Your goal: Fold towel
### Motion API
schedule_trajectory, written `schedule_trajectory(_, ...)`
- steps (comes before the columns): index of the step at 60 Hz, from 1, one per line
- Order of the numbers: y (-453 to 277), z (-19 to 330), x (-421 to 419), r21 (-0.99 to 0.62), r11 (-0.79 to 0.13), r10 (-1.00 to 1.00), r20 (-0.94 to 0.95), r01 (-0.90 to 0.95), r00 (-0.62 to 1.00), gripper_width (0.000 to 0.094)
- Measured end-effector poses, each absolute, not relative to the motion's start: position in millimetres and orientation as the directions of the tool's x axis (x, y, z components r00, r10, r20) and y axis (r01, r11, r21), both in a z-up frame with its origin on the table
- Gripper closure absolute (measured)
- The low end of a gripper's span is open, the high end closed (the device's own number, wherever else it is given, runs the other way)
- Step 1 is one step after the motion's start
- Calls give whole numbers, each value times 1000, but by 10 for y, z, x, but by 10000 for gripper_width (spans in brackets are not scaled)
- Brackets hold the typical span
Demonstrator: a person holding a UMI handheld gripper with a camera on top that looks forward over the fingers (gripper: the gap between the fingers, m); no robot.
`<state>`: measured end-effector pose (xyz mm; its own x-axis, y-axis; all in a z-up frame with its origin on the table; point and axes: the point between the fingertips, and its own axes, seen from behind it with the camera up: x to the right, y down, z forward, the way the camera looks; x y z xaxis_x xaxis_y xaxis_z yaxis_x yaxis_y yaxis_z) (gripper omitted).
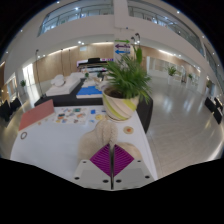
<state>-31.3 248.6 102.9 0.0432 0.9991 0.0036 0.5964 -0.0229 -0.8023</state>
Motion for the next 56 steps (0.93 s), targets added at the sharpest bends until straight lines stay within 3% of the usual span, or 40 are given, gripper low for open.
schedule_trajectory(5, 2804, 748, -285, -783, -35, 998, 0, 621, 56, 874)
schedule_trajectory(12, 3189, 522, -95, -757, -75, 996, -20, 649, 92, 60)
schedule_trajectory(14, 3226, 556, -30, -756, -96, 995, -46, 648, 94, 121)
schedule_trajectory(17, 3271, 672, 103, -757, -124, 992, -81, 641, 97, 80)
schedule_trajectory(28, 3441, 1440, 1094, -745, -128, 990, -54, 654, 132, 84)
schedule_trajectory(39, 3335, 1951, 1979, -735, -134, 987, -41, 665, 153, 81)
schedule_trajectory(56, 3150, 1971, 2320, -746, -93, 992, -9, 659, 130, 89)
